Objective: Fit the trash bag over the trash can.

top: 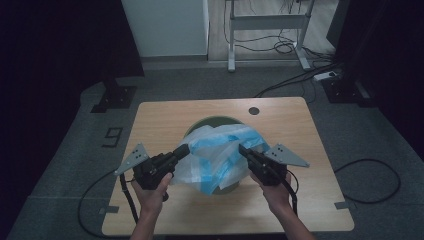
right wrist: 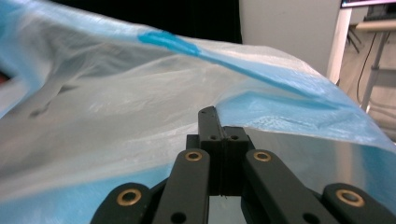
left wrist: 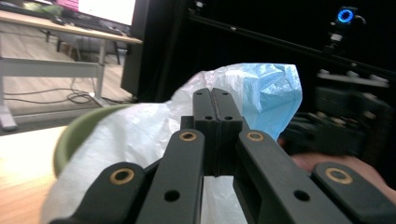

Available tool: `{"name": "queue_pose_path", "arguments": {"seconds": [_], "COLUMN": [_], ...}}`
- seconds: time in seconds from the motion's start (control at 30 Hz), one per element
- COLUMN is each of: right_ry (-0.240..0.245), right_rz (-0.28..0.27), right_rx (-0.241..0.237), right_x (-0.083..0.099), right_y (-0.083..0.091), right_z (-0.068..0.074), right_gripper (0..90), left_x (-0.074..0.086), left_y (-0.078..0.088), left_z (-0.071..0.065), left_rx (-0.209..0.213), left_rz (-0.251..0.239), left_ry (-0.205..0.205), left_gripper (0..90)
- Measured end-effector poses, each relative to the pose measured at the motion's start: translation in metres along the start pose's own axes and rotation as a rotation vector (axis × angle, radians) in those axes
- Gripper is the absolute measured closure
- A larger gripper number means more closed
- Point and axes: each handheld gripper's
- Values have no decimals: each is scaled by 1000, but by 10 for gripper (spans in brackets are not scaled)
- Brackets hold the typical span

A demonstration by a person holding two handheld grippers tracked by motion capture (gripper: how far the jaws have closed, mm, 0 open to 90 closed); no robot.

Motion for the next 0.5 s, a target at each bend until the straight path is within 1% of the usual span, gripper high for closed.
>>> {"name": "queue_pose_path", "arguments": {"seconds": [0.07,0.1,0.13,0.17,0.2,0.33,0.43,0.5], "right_ry": [26,50,50,82,90,106,103,101], "right_rz": [2,8,8,15,19,29,27,28], "right_rx": [-15,-23,-23,-34,-36,-32,-13,7], "right_x": [1,2,2,2,2,-2,-6,-10], "right_y": [7,12,12,19,21,29,32,32], "right_z": [1,1,1,0,-2,-12,-21,-30], "right_gripper": [890,890,890,890,890,890,890,890], "left_x": [0,-1,-1,-2,-3,-10,-15,-16], "left_y": [-2,-2,-2,-4,-5,-8,-12,-14], "left_z": [2,3,3,6,7,12,17,19], "left_rx": [-15,-25,-25,-37,-44,-66,-79,-82], "left_rz": [-6,-5,-5,-7,-10,-25,-31,-32], "left_ry": [4,2,2,4,6,6,7,9], "left_gripper": [900,900,900,900,900,900,900,900]}}
Point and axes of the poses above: each handheld gripper's, and its own axes: y roughly backward along the jaws, x roughly out of its underside, z roughly to its left, and after that the axes turned 9 degrees about -x, right-handed
